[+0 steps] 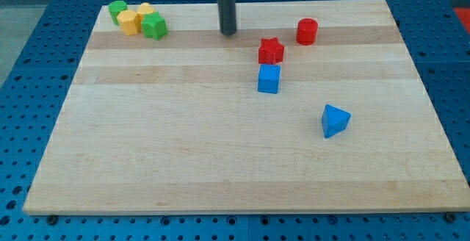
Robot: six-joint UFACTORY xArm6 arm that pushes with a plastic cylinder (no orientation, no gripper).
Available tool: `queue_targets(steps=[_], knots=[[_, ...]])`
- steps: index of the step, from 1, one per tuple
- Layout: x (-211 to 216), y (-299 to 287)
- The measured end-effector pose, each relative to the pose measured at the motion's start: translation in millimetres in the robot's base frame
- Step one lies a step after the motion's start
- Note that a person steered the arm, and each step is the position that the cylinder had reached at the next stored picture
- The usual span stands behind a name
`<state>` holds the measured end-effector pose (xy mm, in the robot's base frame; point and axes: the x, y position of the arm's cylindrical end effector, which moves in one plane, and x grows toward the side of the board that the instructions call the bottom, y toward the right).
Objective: Move the red circle to the red star
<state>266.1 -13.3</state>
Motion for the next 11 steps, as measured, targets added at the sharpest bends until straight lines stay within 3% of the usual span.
queue_targets(steps=[1, 3, 11], knots=[[-23.5, 42.6], [-28.5, 144.3], [48.4, 137.9]])
